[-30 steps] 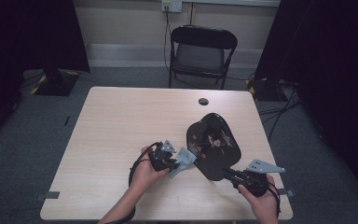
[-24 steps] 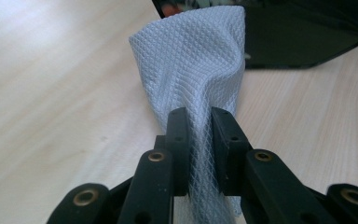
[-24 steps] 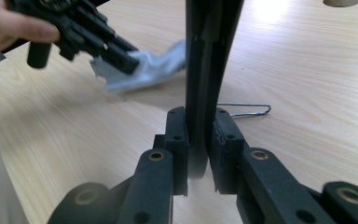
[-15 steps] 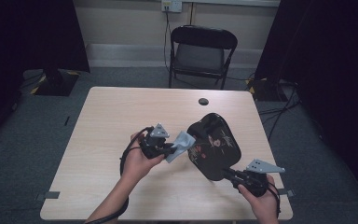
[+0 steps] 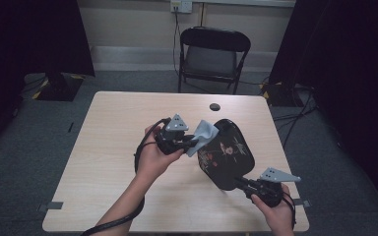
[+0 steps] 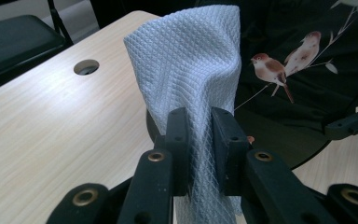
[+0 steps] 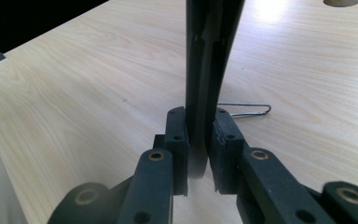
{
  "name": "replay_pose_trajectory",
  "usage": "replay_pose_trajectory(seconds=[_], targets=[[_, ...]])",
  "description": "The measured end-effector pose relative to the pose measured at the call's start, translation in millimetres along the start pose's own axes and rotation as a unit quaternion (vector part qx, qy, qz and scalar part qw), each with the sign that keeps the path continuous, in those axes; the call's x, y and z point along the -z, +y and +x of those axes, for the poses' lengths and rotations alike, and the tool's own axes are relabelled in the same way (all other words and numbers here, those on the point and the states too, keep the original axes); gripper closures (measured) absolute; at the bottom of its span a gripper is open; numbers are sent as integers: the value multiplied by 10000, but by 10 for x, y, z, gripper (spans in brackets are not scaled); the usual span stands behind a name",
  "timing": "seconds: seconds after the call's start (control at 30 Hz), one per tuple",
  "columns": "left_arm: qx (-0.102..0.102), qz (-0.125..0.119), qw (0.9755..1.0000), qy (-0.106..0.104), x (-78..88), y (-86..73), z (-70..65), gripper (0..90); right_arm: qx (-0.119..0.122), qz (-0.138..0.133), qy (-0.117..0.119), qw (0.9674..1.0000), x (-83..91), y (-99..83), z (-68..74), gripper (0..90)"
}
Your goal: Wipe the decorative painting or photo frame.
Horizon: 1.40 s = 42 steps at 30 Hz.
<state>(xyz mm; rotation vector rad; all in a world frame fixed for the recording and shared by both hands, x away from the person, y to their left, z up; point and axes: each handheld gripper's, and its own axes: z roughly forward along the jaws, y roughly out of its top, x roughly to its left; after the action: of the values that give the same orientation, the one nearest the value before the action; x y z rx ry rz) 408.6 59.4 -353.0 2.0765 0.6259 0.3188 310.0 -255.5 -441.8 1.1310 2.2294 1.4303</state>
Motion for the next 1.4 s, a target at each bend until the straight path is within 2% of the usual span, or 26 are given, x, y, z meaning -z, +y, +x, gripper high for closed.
replay_pose_trajectory(seconds=[0.17,0.6,0.87,1.2,1.33,1.4], targets=[[8,96,9999,-39,-102,-74,-5,781,8,2,1,10000,-1,0,0,795],[70,316,9995,-63,-233,-257,13,780,23,-21,-6,10000,-9,8,3,795],[174,444,9988,-73,-355,-426,16,781,30,-26,-9,10000,-9,7,4,795],[357,675,9969,-190,-529,-711,4,780,31,-31,-10,10000,-10,6,3,794],[431,803,9956,-198,-590,-823,-3,779,33,-36,-9,10000,-12,6,4,794],[421,952,9944,-203,-618,-876,-8,779,31,-27,-27,10000,-13,9,11,794]])
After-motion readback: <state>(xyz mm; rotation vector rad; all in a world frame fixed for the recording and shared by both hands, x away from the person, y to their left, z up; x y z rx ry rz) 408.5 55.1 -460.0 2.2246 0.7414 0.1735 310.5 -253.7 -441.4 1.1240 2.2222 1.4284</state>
